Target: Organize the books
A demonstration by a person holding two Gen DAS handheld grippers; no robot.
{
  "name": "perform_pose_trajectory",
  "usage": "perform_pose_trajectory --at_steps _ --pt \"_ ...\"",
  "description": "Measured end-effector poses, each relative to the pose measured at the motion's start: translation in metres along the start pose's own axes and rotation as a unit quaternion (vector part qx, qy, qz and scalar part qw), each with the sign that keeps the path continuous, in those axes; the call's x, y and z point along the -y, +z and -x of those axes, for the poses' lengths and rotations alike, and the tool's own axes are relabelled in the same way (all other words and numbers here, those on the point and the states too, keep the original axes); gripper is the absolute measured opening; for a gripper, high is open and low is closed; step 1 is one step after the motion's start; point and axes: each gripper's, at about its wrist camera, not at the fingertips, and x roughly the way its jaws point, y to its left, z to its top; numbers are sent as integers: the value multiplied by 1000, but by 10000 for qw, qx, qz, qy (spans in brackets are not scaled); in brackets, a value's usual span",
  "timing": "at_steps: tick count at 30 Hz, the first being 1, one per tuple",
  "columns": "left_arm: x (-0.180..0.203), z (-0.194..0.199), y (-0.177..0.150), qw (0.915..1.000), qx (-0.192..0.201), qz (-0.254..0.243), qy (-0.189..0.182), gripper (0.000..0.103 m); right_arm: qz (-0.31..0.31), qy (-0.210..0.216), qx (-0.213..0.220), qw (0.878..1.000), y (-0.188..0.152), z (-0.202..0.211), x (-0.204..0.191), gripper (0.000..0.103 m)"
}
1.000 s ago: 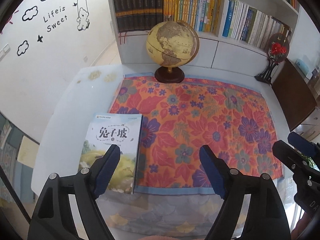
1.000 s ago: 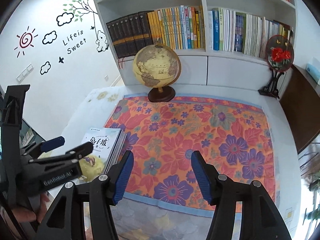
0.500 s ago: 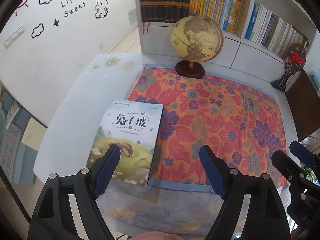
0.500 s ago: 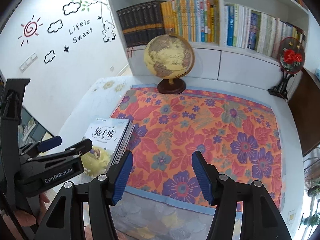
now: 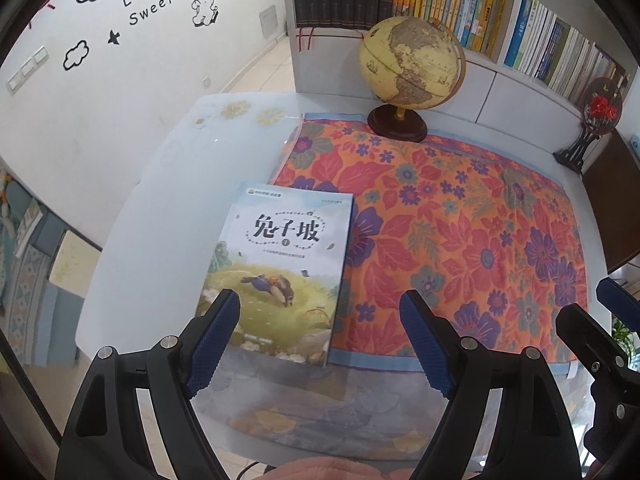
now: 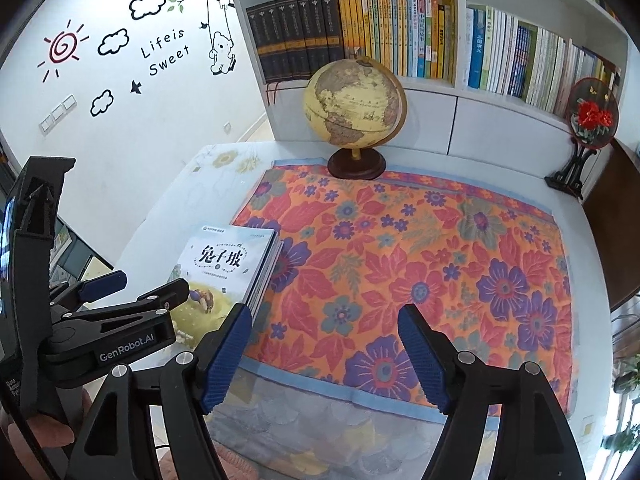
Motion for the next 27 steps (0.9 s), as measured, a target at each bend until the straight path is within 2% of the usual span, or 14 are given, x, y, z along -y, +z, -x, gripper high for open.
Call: perform_pose_trajectory --at_steps 8,13,27 --pt "-14 -10 -2 9997 -194 -39 -106 81 30 37 -86 10000 0 -8 -18 75" --pt "-22 -11 -1 9995 -177 -89 -254 81 14 19 -68 10000 0 -9 -29 75" --pt "-36 -16 0 9990 -201 -247 -302 82 -58 -39 -85 9999 0 -13 -47 75"
